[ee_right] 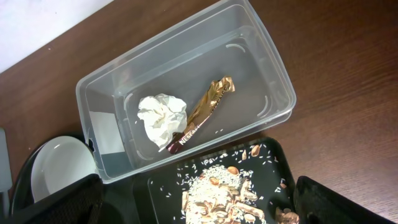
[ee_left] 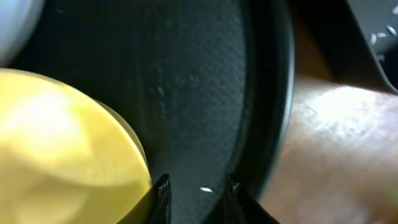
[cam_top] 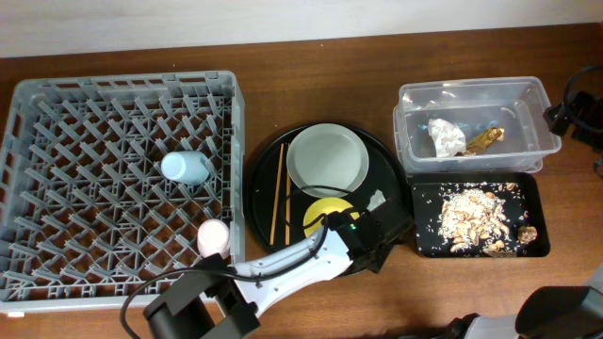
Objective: Sort waste into correct bins and load items into the dishwasher rack
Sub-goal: 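Grasp the yellow bowl rim with the left gripper and lift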
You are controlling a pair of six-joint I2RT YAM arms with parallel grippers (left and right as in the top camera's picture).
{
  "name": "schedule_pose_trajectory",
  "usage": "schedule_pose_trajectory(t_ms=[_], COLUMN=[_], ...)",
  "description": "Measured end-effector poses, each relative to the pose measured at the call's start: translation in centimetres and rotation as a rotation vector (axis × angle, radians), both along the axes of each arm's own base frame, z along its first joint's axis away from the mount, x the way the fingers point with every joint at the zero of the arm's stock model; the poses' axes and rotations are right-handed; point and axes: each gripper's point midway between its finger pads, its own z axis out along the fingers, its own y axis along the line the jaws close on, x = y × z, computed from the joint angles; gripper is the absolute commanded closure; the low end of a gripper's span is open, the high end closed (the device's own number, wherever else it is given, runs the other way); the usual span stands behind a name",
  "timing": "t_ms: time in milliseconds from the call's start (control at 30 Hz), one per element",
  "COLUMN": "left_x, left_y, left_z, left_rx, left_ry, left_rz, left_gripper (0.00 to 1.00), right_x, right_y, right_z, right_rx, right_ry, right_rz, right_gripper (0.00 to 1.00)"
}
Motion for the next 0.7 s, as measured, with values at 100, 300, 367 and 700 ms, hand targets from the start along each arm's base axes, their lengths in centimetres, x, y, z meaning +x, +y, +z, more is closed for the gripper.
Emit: schedule_pose_trajectory(t_ms=[100,300,367,700], left_x=[0.4,0.2,0.3,0.8], left_y=[0.2,0.7,0.5,1.0], left_z=[0.0,0.0,0.9,4.1], left_rx=[0.009,0.033,0.016,-0.004], left_ry=[-0.019,-0.014,-0.027,-0.085], left_rz=[0.009,0.001,-0.007,0.005], left_gripper=[0.72,0.7,0.7,0.71], right_x=[0.0,0.0,0.0,0.0], right_y=[0.0,0.0,0.0,0.0], right_z=[0.0,0.0,0.0,0.0], right_rx=[0.0,0.0,0.0,0.0], right_ry=[0.0,0.0,0.0,0.0], right_rz=[0.0,0.0,0.001,0.0], right_gripper=[0.01,0.01,0.01,0.01])
